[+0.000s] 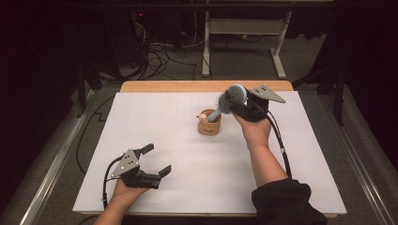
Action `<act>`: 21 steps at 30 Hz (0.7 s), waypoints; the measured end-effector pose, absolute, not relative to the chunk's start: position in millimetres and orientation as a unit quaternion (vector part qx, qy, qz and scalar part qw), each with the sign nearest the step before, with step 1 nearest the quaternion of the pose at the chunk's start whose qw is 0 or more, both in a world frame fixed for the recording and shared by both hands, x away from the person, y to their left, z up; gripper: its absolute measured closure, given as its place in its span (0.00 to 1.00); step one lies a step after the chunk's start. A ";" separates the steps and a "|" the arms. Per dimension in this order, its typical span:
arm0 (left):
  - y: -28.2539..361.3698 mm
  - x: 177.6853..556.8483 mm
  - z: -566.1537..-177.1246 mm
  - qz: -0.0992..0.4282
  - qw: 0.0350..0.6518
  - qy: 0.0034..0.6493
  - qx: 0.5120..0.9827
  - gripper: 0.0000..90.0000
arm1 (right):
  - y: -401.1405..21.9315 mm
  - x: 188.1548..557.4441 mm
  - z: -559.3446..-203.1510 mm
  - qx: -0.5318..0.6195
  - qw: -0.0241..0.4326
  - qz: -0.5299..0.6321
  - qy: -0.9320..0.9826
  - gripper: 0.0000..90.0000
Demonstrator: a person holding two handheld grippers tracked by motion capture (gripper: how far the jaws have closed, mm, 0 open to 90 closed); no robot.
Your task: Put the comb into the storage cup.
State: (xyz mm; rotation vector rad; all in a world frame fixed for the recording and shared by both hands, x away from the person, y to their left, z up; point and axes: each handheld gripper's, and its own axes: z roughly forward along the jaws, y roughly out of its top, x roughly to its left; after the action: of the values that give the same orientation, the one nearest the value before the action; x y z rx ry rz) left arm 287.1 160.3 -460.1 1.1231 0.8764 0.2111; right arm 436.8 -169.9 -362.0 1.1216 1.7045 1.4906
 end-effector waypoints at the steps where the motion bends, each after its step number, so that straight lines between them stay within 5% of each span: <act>1: 160.3 287.2 -460.2 0.097 0.752 0.401 0.515 0.01 | -170.5 436.8 -362.3 0.423 0.303 0.562 0.643 0.43; 21: 160.2 287.8 -461.1 0.098 0.750 0.402 0.516 0.01 | -177.6 438.5 -367.1 0.433 0.294 0.559 0.643 0.32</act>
State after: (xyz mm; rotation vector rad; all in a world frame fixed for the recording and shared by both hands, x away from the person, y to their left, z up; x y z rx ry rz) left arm 287.8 160.2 -461.1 1.1273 0.8792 0.2143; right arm 438.5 -177.6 -367.1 1.1532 1.7121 1.4897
